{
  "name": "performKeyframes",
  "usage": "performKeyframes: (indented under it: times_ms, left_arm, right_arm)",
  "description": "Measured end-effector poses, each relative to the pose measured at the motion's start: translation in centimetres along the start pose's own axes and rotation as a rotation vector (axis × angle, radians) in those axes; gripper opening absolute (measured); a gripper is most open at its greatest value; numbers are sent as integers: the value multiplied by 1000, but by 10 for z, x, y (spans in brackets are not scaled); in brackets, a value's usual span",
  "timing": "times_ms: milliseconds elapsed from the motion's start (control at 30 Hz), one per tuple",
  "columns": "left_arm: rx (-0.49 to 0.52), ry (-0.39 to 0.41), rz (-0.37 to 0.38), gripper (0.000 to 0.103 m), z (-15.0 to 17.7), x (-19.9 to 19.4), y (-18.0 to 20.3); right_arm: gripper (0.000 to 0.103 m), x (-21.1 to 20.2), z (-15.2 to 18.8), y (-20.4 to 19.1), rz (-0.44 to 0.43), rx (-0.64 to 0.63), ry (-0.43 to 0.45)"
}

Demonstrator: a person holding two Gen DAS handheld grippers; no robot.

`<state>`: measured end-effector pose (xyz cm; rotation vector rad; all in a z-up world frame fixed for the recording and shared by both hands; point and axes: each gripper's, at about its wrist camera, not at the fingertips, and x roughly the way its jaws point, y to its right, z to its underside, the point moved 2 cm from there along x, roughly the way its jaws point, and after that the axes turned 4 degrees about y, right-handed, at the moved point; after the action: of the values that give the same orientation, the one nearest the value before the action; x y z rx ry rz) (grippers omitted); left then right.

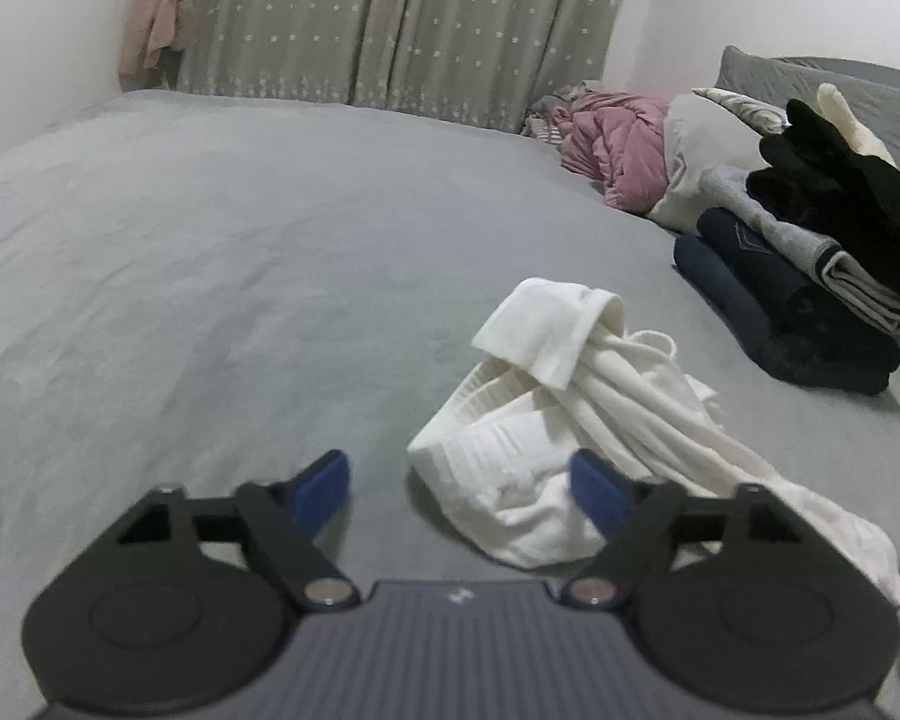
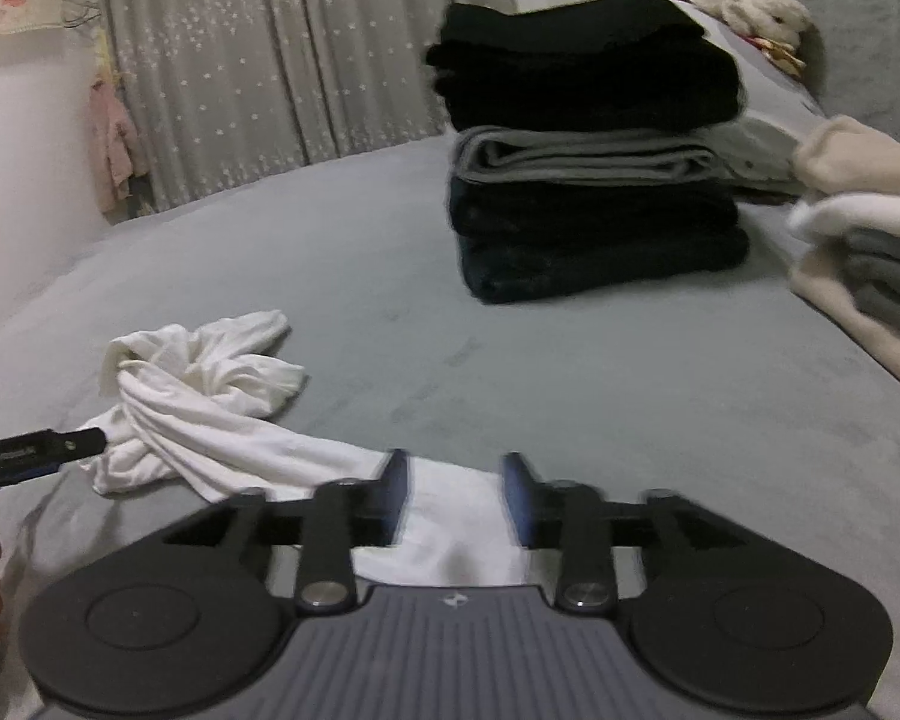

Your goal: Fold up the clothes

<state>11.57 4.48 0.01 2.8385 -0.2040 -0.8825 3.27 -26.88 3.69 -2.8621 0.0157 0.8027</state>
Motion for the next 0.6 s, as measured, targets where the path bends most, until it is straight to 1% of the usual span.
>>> performKeyframes:
  times_ms: [33,100,167,233,333,433,533,567,600]
  left_arm:
    - [9,-1,3,55,0,0,1]
    - [34,2,9,45,1,0,6]
    - [66,7,0,40,1,-1,10]
    - [95,13,-10,26,1,-2,17]
    - [93,5,-19,19,0,-3,21]
    - [59,-15,-22,16,-1,-5,18]
    - [11,-38,-25,15,-1,-12,11]
    - [1,-41,-26,14,0,-16,9]
    - [-3,-43,-27,14,0,-18,9]
  right_arm:
    - [51,2,-1,-3,-9,-9,0]
    - [55,9,-1,-17,-40,-43,-7]
    - [57,15,0,-30,-65,-71,-16]
    - [58,20,1,-44,-93,-98,-25]
    - [59,29,3,-64,-134,-138,-37]
    - [59,37,7,-82,-160,-184,-46]
    - [59,46,16,-93,-161,-239,-62]
    - [57,49,20,-95,-159,-257,-72]
    - [47,50,23,-96,-161,-263,-82]
